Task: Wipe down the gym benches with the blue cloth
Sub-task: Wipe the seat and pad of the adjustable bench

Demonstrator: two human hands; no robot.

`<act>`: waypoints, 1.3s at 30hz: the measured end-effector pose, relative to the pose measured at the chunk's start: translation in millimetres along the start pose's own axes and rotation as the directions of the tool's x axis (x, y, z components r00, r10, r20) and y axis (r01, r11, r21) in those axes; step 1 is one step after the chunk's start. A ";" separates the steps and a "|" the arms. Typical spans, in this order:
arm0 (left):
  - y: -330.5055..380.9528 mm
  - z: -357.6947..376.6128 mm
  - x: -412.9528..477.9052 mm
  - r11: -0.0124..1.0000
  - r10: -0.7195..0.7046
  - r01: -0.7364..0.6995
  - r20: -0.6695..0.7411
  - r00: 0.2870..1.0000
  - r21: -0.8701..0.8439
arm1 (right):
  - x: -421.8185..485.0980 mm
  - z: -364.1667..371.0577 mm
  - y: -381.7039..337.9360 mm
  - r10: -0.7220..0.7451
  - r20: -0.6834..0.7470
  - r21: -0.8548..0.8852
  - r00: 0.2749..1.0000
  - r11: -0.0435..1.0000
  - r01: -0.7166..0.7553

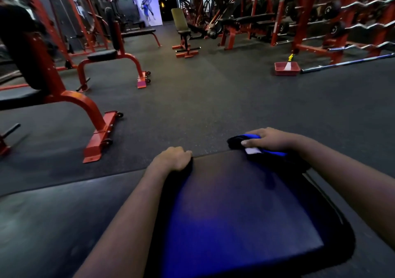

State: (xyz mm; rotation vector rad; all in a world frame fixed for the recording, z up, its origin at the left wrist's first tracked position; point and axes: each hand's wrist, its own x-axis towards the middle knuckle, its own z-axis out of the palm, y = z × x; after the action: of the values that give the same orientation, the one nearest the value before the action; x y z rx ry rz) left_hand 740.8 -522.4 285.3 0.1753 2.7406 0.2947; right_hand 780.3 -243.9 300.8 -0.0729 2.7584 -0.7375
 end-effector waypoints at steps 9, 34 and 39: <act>-81.6 -5.9 4.5 0.988 -0.123 0.124 -0.012 0.992 0.089 | 48.1 57.4 -103.9 -0.132 0.035 -0.361 0.991 0.922 0.136; -94.0 -35.0 -29.8 0.843 -0.047 -0.156 -0.361 0.931 -0.514 | 45.7 48.2 -138.5 -0.283 -0.261 0.732 0.923 0.565 0.380; -41.4 -72.5 -62.3 0.648 0.215 -0.524 -0.528 0.822 -0.552 | 7.8 22.8 -156.9 -0.256 -0.256 0.953 0.932 0.095 0.288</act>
State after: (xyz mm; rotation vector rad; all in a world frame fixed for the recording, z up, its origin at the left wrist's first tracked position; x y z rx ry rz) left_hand 767.2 -585.7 363.7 0.5423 2.7379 1.6105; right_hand 775.5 -392.0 357.7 -0.3000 1.6282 -2.5206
